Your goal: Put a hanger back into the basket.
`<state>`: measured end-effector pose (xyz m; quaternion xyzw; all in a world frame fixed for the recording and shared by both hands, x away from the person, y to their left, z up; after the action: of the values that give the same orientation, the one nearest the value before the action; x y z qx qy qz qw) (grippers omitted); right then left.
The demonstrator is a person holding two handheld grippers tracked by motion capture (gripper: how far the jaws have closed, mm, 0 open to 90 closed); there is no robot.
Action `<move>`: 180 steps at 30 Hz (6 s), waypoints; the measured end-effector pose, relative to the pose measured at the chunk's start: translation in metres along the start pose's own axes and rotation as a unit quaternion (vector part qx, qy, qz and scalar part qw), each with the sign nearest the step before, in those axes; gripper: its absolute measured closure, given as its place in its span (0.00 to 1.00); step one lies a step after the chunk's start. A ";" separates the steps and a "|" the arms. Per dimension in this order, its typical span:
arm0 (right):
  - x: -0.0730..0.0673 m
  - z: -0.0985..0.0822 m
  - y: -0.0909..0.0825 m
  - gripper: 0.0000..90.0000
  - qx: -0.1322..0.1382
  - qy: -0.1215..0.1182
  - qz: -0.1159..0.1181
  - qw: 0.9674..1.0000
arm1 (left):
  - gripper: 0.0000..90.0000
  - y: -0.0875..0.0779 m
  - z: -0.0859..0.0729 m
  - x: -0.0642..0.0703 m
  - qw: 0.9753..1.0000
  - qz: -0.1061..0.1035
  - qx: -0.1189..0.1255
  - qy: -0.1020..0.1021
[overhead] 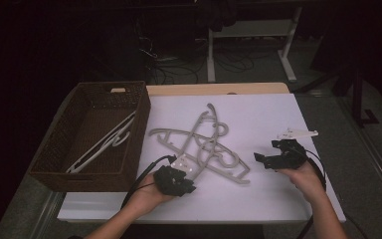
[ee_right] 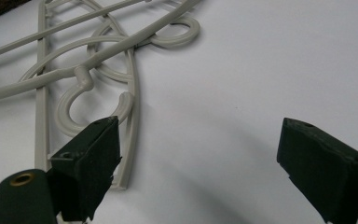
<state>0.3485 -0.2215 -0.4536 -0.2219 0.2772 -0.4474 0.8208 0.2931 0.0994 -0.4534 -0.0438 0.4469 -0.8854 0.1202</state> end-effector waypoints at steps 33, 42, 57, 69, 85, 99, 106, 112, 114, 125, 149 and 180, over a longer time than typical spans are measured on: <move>-0.005 -0.006 0.007 0.14 -0.011 -0.013 0.006 1.000 | 0.91 0.045 0.014 -0.040 0.997 0.051 -0.020 -0.054; -0.007 -0.008 0.007 0.14 -0.013 -0.014 0.007 1.000 | 0.91 0.035 0.013 -0.041 0.997 0.033 -0.003 -0.066; -0.011 -0.029 -0.001 0.14 -0.018 -0.007 0.007 1.000 | 0.91 -0.014 0.034 -0.050 0.996 0.022 0.051 -0.068; -0.012 -0.029 0.003 0.14 -0.019 -0.018 0.010 1.000 | 0.91 -0.090 0.055 -0.075 0.994 0.029 0.086 -0.066; -0.010 -0.027 0.001 0.14 -0.015 -0.016 0.007 1.000 | 0.91 -0.207 -0.008 -0.119 0.988 0.077 0.112 -0.078; -0.009 -0.028 0.002 0.14 -0.018 -0.014 0.004 1.000 | 0.91 -0.235 -0.105 -0.133 0.980 0.096 0.109 -0.139; -0.010 -0.028 0.003 0.14 -0.020 -0.014 0.002 1.000 | 0.91 -0.239 -0.136 -0.136 0.977 0.098 0.109 -0.156; -0.009 -0.028 0.004 0.14 -0.019 -0.014 0.001 1.000 | 0.91 -0.233 -0.153 -0.147 0.975 0.090 0.102 -0.176; -0.009 -0.028 0.003 0.14 -0.020 -0.013 0.000 1.000 | 0.91 -0.229 -0.157 -0.150 0.976 0.084 0.096 -0.179; -0.008 -0.027 0.003 0.14 -0.016 -0.011 0.001 1.000 | 0.69 -0.219 -0.172 -0.160 0.974 0.118 0.063 -0.181; -0.010 -0.026 0.001 0.14 -0.015 -0.015 0.004 1.000 | 0.35 -0.214 -0.084 -0.134 0.969 0.095 0.179 -0.138; -0.008 -0.022 0.003 0.14 -0.011 -0.020 0.007 1.000 | 1.00 -0.010 0.076 -0.058 0.990 -0.022 0.133 -0.039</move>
<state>0.3322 -0.2163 -0.4697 -0.2375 0.2669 -0.4338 0.8272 0.3614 0.0607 -0.3983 -0.0719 0.3187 -0.9370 0.1233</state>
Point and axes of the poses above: each handheld gripper's, and its own axes: y roughly forward along the jaws, z roughly out of its top, x roughly to its right, the point moved 4 cm from there along y, roughly forward along the jaws, and after that the axes turned 11 degrees about y, right-handed, at the moved point
